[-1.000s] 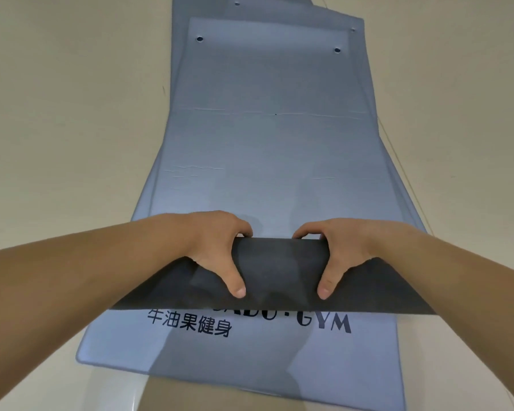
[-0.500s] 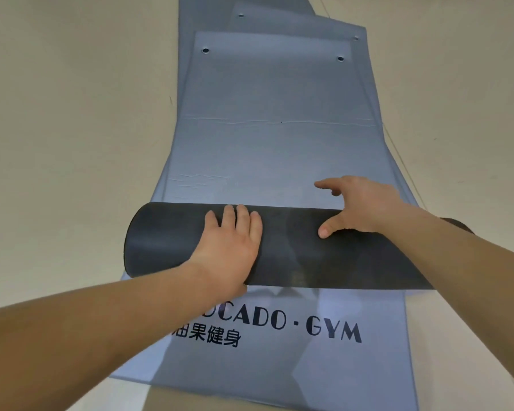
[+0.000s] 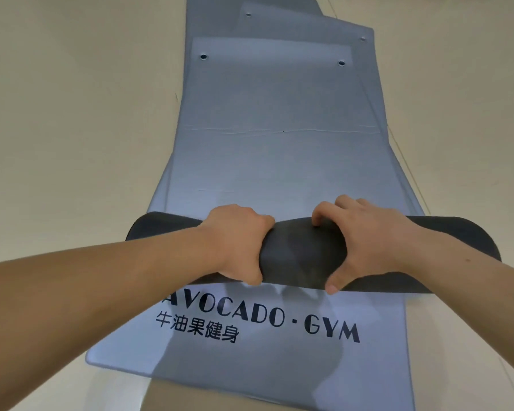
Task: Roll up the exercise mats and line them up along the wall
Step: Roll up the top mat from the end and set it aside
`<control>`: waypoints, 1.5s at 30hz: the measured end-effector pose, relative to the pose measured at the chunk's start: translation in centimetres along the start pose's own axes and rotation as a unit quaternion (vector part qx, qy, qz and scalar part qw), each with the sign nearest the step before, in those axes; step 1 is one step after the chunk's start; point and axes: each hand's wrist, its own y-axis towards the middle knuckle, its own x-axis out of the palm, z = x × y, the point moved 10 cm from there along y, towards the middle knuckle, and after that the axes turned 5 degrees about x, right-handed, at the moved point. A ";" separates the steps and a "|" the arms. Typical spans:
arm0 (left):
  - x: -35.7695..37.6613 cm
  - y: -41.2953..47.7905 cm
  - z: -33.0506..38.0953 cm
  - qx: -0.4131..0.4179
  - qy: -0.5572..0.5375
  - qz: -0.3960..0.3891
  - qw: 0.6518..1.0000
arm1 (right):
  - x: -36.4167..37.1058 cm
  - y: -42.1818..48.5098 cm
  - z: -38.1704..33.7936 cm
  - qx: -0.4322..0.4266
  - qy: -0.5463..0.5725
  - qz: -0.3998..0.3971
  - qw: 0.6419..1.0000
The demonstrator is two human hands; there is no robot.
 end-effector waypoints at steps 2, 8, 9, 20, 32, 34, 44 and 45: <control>-0.1 0.3 -0.1 0.003 -0.042 -0.038 0.998 | 0.3 0.2 -0.1 -0.017 -0.007 0.007 1.000; -0.9 0.4 -3.3 -0.048 -0.083 -0.055 0.994 | -1.0 2.9 1.3 0.006 0.048 0.013 0.999; -1.7 0.2 -3.8 -0.057 -0.050 -0.025 0.997 | -1.3 3.5 1.5 0.018 0.044 0.025 0.999; 2.0 1.4 -3.9 -0.104 0.112 0.033 0.988 | -4.6 6.1 2.3 0.155 0.042 0.188 0.969; -1.1 2.6 -4.6 -0.067 0.069 0.056 0.994 | 0.7 4.7 0.0 0.056 -0.071 0.177 0.980; -1.0 2.0 -3.6 -0.066 0.054 0.044 0.995 | -0.3 4.3 0.2 0.030 -0.085 0.195 0.977; 4.7 -1.8 -3.5 -0.079 -0.341 -0.156 0.924 | -0.9 4.6 -1.0 -0.035 -0.043 -0.068 0.996; 4.7 -1.9 -4.3 -0.085 -0.357 -0.138 0.920 | -1.9 4.8 -1.0 -0.029 -0.054 -0.031 0.998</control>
